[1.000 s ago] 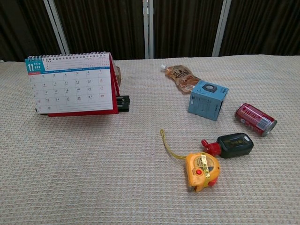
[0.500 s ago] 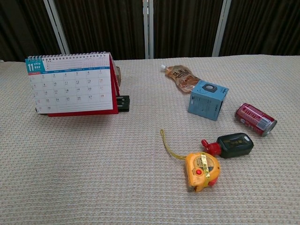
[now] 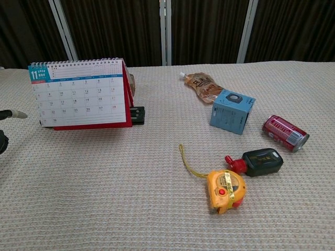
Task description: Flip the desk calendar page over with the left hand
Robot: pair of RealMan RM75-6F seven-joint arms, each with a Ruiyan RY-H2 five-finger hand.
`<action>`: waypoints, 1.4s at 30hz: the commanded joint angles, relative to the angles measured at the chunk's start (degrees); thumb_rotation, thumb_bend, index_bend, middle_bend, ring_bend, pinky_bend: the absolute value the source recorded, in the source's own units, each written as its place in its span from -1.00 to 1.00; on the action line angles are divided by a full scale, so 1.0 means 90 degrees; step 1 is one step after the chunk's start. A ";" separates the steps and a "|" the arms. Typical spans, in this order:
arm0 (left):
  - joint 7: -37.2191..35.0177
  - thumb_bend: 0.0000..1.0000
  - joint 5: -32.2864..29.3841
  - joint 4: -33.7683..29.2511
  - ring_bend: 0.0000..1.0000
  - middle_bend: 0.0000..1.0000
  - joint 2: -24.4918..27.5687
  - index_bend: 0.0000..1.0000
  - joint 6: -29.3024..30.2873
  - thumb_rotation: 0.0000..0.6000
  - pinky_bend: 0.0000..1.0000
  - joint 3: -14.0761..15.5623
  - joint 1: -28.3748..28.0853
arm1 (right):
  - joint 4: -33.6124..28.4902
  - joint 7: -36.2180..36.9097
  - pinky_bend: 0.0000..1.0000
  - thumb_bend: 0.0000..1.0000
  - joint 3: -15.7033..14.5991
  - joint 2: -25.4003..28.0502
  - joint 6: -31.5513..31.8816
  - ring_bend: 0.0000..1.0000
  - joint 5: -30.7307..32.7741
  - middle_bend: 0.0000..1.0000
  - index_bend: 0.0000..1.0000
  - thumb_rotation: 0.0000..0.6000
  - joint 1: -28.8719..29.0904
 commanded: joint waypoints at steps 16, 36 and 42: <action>0.0435 0.95 -0.0556 0.0069 0.40 0.46 -0.0419 -1.00 0.0173 1.00 0.14 -0.0039 -0.0646 | 0.0006 0.0064 -1.00 -0.87 0.0014 0.0023 0.0016 -1.00 0.0008 -1.00 -0.96 1.00 -0.0005; 0.0596 0.99 -0.0672 -0.0406 0.40 0.46 -0.0449 -0.31 0.0688 1.00 0.14 -0.0048 -0.0946 | -0.0006 0.0061 -1.00 -0.87 -0.0004 0.0032 0.0011 -1.00 -0.0019 -1.00 -0.96 1.00 -0.0008; 0.0291 0.99 -0.0317 -0.0480 0.40 0.46 -0.0418 -0.42 0.0796 1.00 0.14 -0.0043 -0.0872 | -0.0012 0.0026 -1.00 -0.87 -0.0009 0.0016 0.0013 -1.00 -0.0026 -1.00 -0.96 1.00 -0.0009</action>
